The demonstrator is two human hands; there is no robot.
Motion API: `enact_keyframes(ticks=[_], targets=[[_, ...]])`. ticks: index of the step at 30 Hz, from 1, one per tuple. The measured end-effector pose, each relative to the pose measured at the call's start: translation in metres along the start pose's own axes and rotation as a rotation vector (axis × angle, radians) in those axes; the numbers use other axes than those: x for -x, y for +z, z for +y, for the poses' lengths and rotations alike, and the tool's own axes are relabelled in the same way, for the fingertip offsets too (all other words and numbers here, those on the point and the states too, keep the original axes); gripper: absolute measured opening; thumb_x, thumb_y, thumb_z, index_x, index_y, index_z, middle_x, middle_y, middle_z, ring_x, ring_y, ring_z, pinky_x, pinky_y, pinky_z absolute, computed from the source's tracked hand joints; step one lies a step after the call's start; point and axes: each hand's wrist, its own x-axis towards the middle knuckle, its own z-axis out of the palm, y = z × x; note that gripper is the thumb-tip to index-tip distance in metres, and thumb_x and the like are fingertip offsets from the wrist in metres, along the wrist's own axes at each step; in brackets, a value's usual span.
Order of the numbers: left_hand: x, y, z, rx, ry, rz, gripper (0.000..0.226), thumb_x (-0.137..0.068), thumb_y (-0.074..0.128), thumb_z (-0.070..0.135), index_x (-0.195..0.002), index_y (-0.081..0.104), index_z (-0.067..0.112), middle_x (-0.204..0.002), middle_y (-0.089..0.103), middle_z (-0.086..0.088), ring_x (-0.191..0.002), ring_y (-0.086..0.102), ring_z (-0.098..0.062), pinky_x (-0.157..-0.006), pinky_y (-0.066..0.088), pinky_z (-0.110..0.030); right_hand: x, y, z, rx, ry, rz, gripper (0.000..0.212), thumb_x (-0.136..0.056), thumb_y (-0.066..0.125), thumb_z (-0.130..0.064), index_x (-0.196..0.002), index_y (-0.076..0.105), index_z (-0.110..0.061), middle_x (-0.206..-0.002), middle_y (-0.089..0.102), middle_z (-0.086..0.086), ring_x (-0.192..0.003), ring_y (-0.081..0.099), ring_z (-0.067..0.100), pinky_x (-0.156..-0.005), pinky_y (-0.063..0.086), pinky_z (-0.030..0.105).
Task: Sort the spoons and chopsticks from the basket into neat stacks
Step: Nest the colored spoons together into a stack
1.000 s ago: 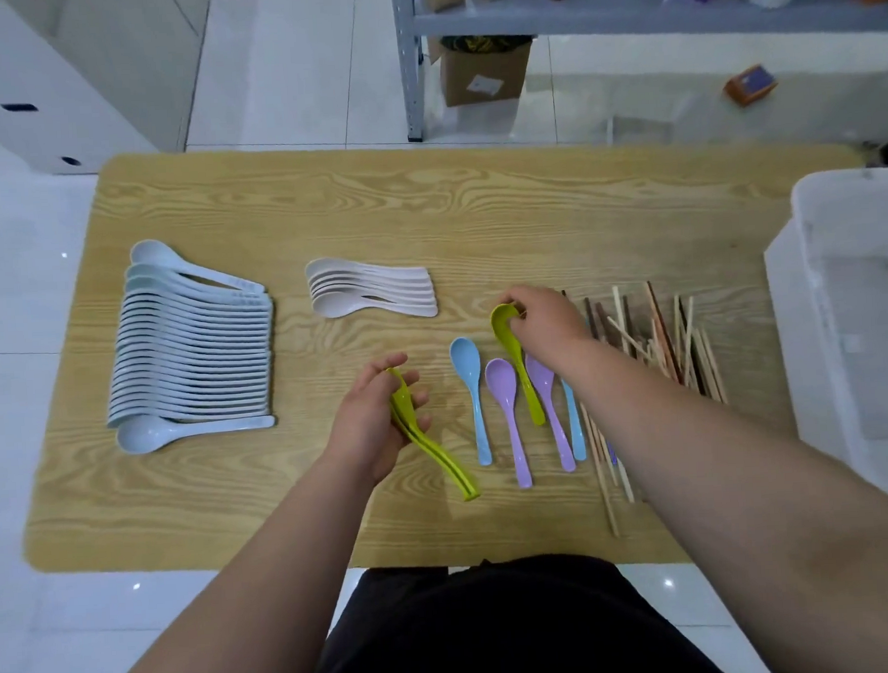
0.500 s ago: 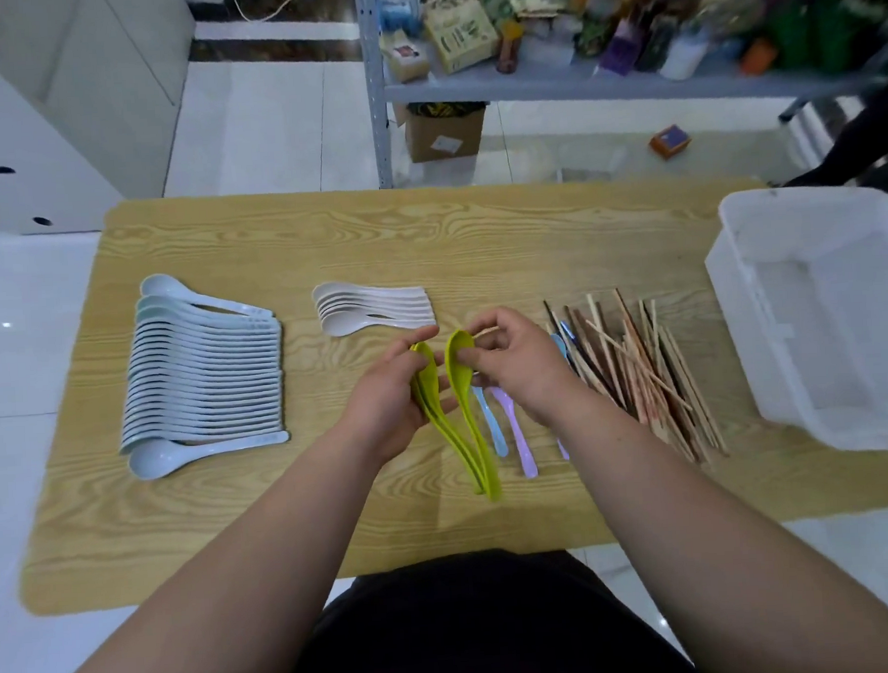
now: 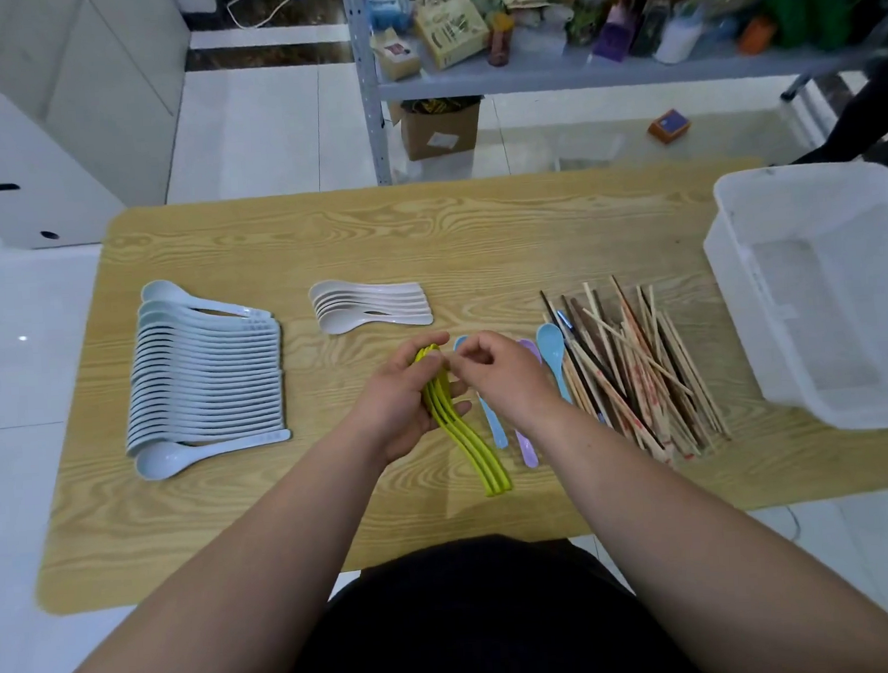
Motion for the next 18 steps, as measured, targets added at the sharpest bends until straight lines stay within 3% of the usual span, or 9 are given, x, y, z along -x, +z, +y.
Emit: enact_keyframes(ticks=[2, 4, 9, 11, 14, 18], targets=[[-0.004, -0.009, -0.003, 0.027, -0.014, 0.091, 0.024, -0.105, 0.047, 0.017, -0.125, 0.061, 0.021, -0.108, 0.064, -0.010, -0.083, 0.067, -0.026, -0.071, 0.061, -0.043, -0.009, -0.011, 0.015, 0.069, 0.032, 0.051, 0.006, -0.092, 0.066, -0.033, -0.087, 0.063, -0.031, -0.082, 0.064, -0.012, -0.075, 0.062, 0.009, -0.071, 0.049, 0.030], [-0.007, -0.020, -0.006, 0.062, -0.037, 0.166, 0.023, -0.106, 0.047, 0.018, -0.124, 0.061, 0.021, -0.112, 0.061, -0.012, -0.086, 0.066, -0.029, -0.070, 0.060, -0.044, -0.016, -0.019, 0.034, 0.287, 0.062, 0.070, 0.003, -0.094, 0.061, -0.031, -0.091, 0.061, -0.029, -0.087, 0.066, -0.011, -0.080, 0.063, 0.015, -0.069, 0.048, 0.031], [-0.009, -0.037, -0.021, 0.107, -0.066, 0.277, 0.022, -0.106, 0.046, 0.018, -0.121, 0.061, 0.022, -0.112, 0.062, -0.012, -0.091, 0.069, -0.031, -0.074, 0.060, -0.044, -0.027, -0.005, 0.073, 0.902, -0.061, -0.155, 0.018, -0.097, 0.054, -0.029, -0.108, 0.060, -0.016, -0.107, 0.064, 0.006, -0.096, 0.060, 0.027, -0.071, 0.037, 0.030], [-0.009, -0.038, -0.025, 0.116, -0.070, 0.298, 0.022, -0.106, 0.046, 0.018, -0.121, 0.061, 0.022, -0.111, 0.062, -0.011, -0.094, 0.068, -0.032, -0.076, 0.059, -0.045, -0.030, 0.004, 0.078, 1.118, -0.164, -0.210, 0.027, -0.100, 0.050, -0.022, -0.124, 0.055, -0.010, -0.121, 0.061, 0.011, -0.106, 0.062, 0.031, -0.074, 0.043, 0.032], [-0.008, -0.037, -0.026, 0.120, -0.078, 0.312, 0.022, -0.106, 0.046, 0.018, -0.123, 0.060, 0.021, -0.111, 0.061, -0.011, -0.098, 0.067, -0.033, -0.080, 0.059, -0.047, -0.033, 0.011, 0.076, 1.076, -0.118, -0.234, 0.026, -0.099, 0.046, -0.012, -0.125, 0.050, -0.011, -0.115, 0.060, 0.015, -0.097, 0.064, 0.034, -0.073, 0.049, 0.035], [-0.006, -0.039, -0.022, 0.119, -0.061, 0.292, 0.025, -0.106, 0.047, 0.017, -0.127, 0.059, 0.018, -0.112, 0.061, -0.012, -0.094, 0.068, -0.033, -0.078, 0.059, -0.047, -0.030, 0.006, 0.061, 0.714, -0.023, -0.202, 0.015, -0.089, 0.059, -0.020, -0.103, 0.054, -0.024, -0.094, 0.060, -0.002, -0.083, 0.061, 0.024, -0.062, 0.039, 0.031]])
